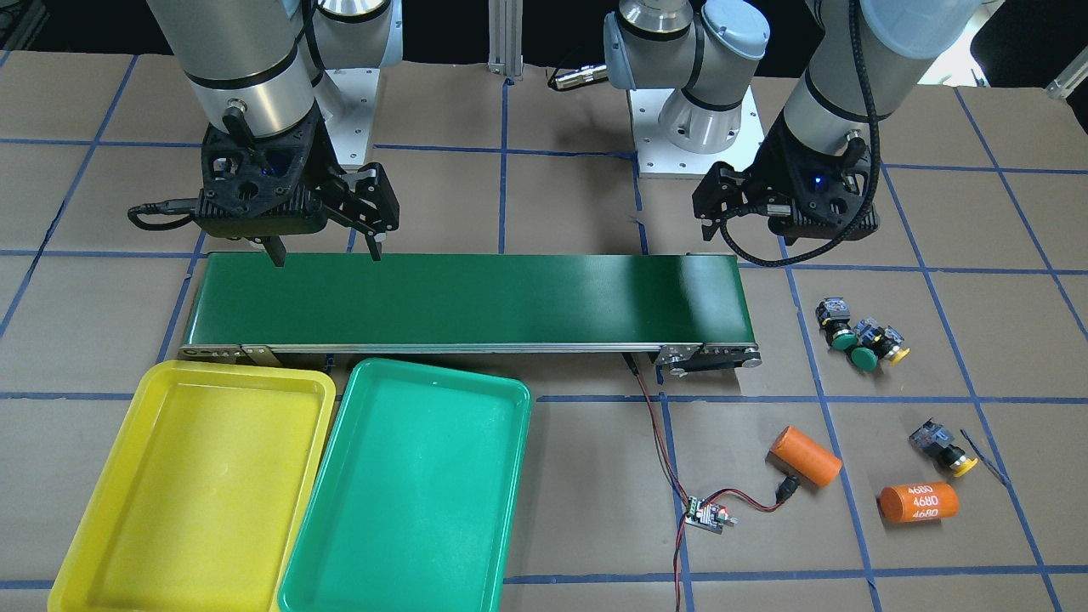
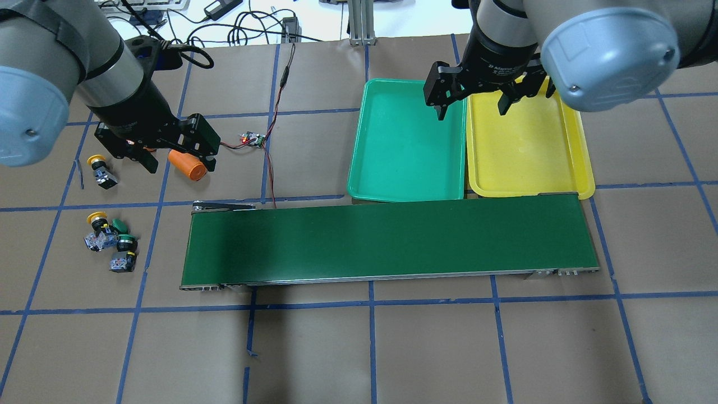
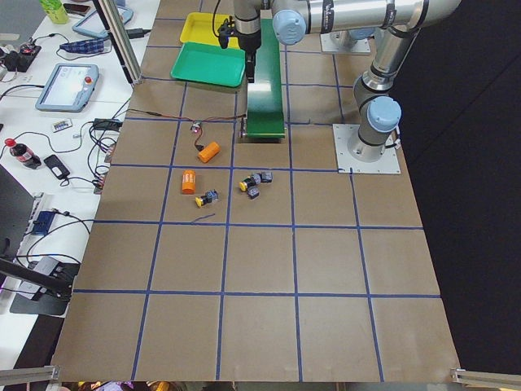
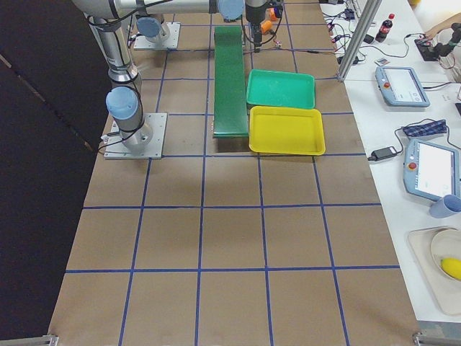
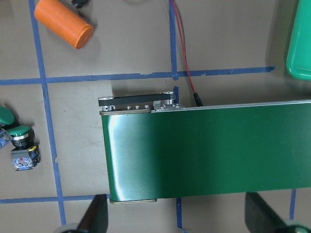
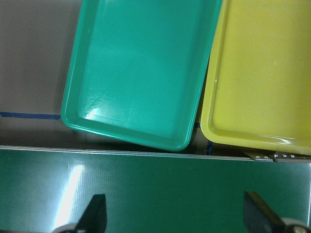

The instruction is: Sort buttons by color to trays

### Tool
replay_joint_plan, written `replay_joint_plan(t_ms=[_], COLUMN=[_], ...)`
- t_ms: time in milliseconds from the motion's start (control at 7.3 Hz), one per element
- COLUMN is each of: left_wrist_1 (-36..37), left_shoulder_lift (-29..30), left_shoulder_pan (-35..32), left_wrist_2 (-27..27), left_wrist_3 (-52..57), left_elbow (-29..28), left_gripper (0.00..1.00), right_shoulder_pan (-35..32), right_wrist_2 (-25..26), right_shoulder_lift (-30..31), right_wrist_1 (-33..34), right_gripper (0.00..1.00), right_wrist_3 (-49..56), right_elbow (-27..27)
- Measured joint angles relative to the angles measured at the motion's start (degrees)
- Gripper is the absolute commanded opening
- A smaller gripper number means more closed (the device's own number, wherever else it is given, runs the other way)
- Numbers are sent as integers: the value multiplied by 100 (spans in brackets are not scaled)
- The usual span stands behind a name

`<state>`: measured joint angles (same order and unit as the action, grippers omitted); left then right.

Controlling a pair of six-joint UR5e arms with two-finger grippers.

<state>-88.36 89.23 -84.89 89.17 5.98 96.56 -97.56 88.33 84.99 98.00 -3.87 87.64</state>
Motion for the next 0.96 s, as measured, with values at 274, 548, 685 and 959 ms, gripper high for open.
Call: replay_joint_plan(t_ms=[274, 548, 685, 959], left_wrist_1=[103, 778, 1452, 2760], left_shoulder_lift=[145, 449, 770, 1596], left_shoulder_pan=[617, 1268, 1438, 1666], left_wrist_2=[26, 87, 156, 180], left_wrist_3=[36, 1091, 1591, 1990], left_elbow=[72, 161, 233, 170], left_gripper=[100, 100, 100, 100], right_shoulder_pan=[0, 0, 0, -6], right_wrist_2=[0, -2, -6, -8], right_shoulder_lift=[0, 5, 7, 8], right_wrist_1=[0, 6, 7, 14], right_gripper=[100, 100, 100, 100], right_wrist_3=[0, 0, 0, 0], right_elbow=[2, 6, 5, 0])
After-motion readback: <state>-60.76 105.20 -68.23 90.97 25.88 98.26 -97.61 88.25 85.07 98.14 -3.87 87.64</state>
